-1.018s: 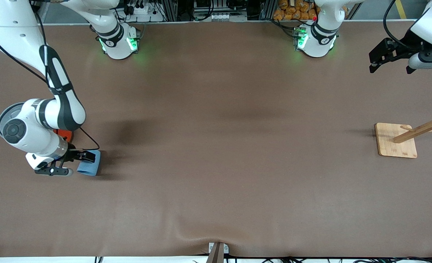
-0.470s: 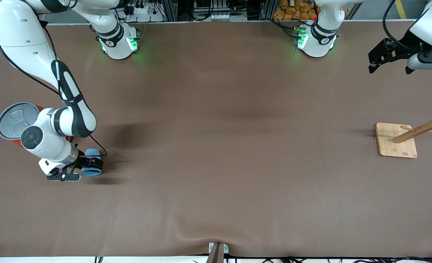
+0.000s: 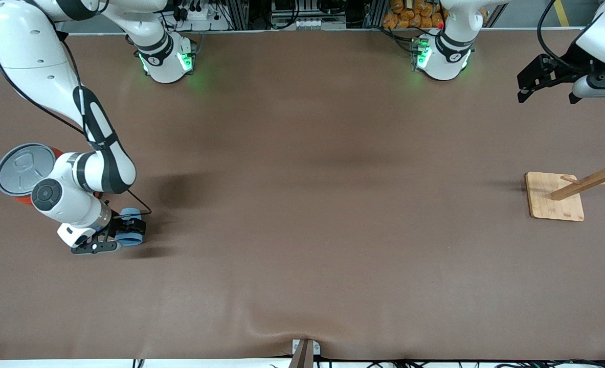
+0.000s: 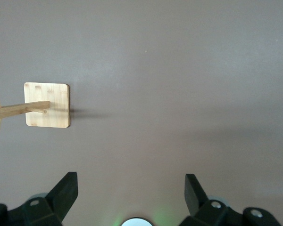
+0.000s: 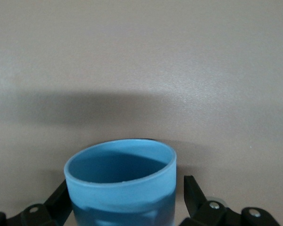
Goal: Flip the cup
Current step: 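Carry the cup to mid-table with the right gripper while the left gripper approaches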
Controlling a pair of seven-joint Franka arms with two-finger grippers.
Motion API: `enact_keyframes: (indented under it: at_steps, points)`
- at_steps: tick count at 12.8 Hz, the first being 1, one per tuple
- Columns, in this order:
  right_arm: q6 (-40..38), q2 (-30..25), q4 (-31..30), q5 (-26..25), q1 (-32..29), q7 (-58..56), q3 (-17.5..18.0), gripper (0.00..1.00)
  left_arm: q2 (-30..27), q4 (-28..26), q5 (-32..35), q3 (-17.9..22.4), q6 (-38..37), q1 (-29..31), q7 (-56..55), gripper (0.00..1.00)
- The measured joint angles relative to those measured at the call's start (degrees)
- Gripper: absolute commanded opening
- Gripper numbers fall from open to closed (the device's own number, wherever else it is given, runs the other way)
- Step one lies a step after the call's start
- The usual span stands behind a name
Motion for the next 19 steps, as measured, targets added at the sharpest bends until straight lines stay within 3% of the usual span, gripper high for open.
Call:
enact_keyframes:
  at_steps: [1,3,4,8,16,19]
  points:
    - [-0.05,-0.03,-0.03,0.00,0.01,-1.43,0.02,0.97,0.00,-0.27,-0.40,0.01,-0.04,0.01,0.00,1.00]
    - [-0.06,-0.42,-0.09,0.00,0.07,-3.66,0.04,0.65,0.07,-1.26,-2.45,0.05,-0.07,0.09,-0.06,1.00]
    - [-0.29,-0.75,-0.15,0.00,0.12,-4.53,0.05,0.55,0.13,-1.79,-3.50,0.11,-0.07,0.13,-0.08,1.00]
    - [-2.57,-2.84,-0.32,-0.01,0.16,-9.26,0.08,0.52,2.14,-3.05,-10.39,0.52,-0.07,1.67,-0.14,1.00]
    - [-7.96,-10.54,-0.25,-0.01,1.07,-18.53,2.56,0.52,14.43,-3.26,-23.45,-0.31,0.60,1.37,0.14,1.00]
    - [-7.70,-11.08,-0.08,-0.02,4.31,-18.86,4.11,0.30,17.39,-3.23,-24.55,-1.24,2.98,0.29,0.15,1.00]
